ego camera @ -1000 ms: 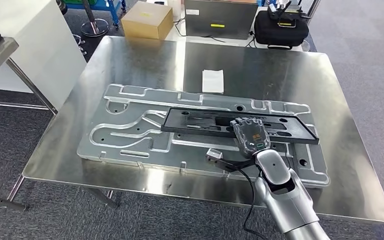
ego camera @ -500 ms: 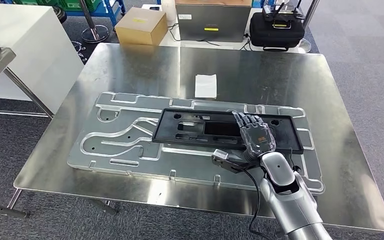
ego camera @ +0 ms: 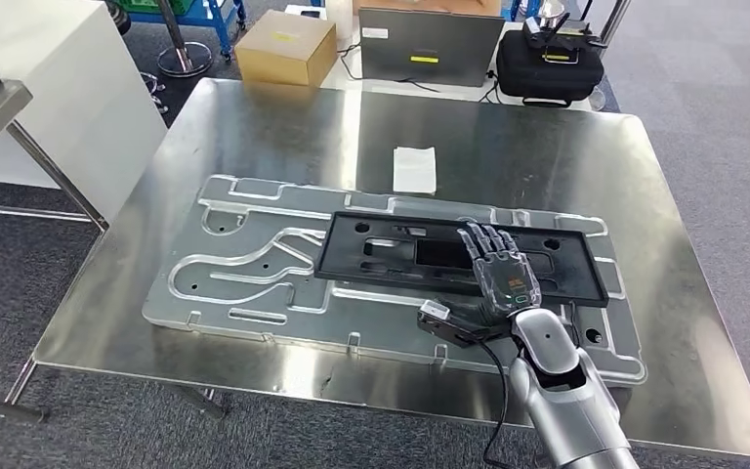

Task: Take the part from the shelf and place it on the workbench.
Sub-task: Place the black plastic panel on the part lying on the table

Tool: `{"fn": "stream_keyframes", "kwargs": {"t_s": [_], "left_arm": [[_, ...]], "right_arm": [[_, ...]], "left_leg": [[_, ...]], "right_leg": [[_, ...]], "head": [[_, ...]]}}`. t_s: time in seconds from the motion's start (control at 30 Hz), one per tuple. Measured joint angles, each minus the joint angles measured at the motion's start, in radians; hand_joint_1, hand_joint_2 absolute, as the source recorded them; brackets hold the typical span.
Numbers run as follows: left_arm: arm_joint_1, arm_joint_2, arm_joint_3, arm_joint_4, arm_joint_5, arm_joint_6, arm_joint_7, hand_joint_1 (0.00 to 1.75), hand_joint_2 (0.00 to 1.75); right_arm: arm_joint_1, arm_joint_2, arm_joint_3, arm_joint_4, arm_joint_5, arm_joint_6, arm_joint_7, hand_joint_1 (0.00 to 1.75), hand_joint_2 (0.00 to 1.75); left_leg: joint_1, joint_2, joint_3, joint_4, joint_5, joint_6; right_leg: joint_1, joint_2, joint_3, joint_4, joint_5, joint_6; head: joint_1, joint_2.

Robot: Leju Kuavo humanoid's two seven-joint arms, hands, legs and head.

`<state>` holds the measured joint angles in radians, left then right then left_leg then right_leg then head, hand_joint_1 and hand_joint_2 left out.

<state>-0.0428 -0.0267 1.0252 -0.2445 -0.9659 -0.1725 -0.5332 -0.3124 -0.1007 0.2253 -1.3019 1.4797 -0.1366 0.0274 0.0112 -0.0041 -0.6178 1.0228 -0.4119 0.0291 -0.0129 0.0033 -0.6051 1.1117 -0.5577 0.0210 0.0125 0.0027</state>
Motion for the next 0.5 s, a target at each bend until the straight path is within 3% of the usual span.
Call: {"fn": "stream_keyframes", "kwargs": {"t_s": [0.07, 0.1, 0.13, 0.17, 0.27, 0.3, 0.37, 0.43, 0.5], "left_arm": [[0.000, 0.000, 0.001, 0.000, 0.000, 0.000, 0.000, 0.00, 0.00], [0.000, 0.000, 0.001, 0.000, 0.000, 0.000, 0.000, 0.00, 0.00], [0.000, 0.000, 0.001, 0.000, 0.000, 0.000, 0.000, 0.00, 0.00], [0.000, 0.000, 0.001, 0.000, 0.000, 0.000, 0.000, 0.00, 0.00], [0.001, -0.001, 0.001, 0.000, 0.000, 0.000, 0.000, 0.00, 0.00], [0.001, -0.001, 0.001, 0.000, 0.000, 0.000, 0.000, 0.00, 0.00], [0.001, -0.001, 0.002, 0.000, 0.000, 0.000, 0.000, 0.00, 0.00], [0.002, -0.001, 0.002, 0.000, 0.000, 0.000, 0.000, 0.00, 0.00], [0.004, -0.002, 0.002, 0.000, 0.000, 0.000, 0.000, 0.00, 0.00]], "right_arm": [[0.003, 0.000, -0.003, 0.000, 0.000, 0.000, 0.000, 0.00, 0.00], [0.006, 0.000, -0.004, 0.000, 0.000, 0.000, 0.000, 0.00, 0.00], [0.008, 0.000, -0.004, 0.001, 0.000, 0.000, 0.000, 0.00, 0.00], [0.009, 0.000, -0.005, 0.001, 0.000, 0.000, 0.000, 0.00, 0.00], [0.005, 0.000, -0.006, 0.000, 0.000, -0.001, 0.000, 0.00, 0.00], [0.004, 0.000, -0.006, 0.000, 0.000, -0.001, 0.000, 0.00, 0.00], [0.004, 0.000, -0.006, -0.001, 0.000, -0.002, 0.000, 0.00, 0.00], [0.002, 0.000, -0.007, -0.001, 0.000, -0.001, 0.000, 0.00, 0.00], [0.001, 0.001, -0.007, -0.001, 0.000, -0.001, 0.000, 0.00, 0.00]], "left_leg": [[-0.001, 0.001, -0.012, 0.000, 0.008, 0.006], [-0.001, 0.001, -0.019, 0.000, 0.013, 0.006], [-0.001, 0.001, -0.026, 0.000, 0.019, 0.005], [-0.001, 0.001, -0.033, 0.000, 0.025, 0.002], [-0.002, -0.001, -0.048, 0.001, 0.044, -0.010], [-0.002, -0.001, -0.049, 0.001, 0.050, -0.016], [-0.001, -0.002, -0.050, -0.004, 0.065, -0.030], [0.001, -0.002, -0.057, -0.002, 0.063, -0.042], [0.002, -0.002, -0.081, 0.056, -0.008, -0.050]], "right_leg": [[-0.001, 0.000, -0.046, 0.121, -0.073, 0.006], [-0.001, 0.000, -0.059, 0.163, -0.089, 0.008], [-0.002, -0.001, -0.057, 0.174, -0.086, 0.009], [-0.002, -0.001, -0.034, 0.144, -0.065, 0.009], [0.000, -0.001, 0.088, -0.050, 0.005, 0.001], [0.003, 0.000, 0.109, -0.087, 0.015, -0.004], [0.009, 0.002, 0.111, -0.101, 0.027, -0.015], [0.006, -0.001, 0.099, -0.108, 0.044, -0.031], [0.001, -0.005, 0.077, -0.113, 0.069, -0.047]], "head": [[0.001, 0.000], [0.001, 0.000], [0.001, 0.000], [0.001, 0.000], [0.000, 0.000], [0.000, 0.000], [-0.001, 0.000], [-0.002, 0.000], [-0.004, 0.000]]}}
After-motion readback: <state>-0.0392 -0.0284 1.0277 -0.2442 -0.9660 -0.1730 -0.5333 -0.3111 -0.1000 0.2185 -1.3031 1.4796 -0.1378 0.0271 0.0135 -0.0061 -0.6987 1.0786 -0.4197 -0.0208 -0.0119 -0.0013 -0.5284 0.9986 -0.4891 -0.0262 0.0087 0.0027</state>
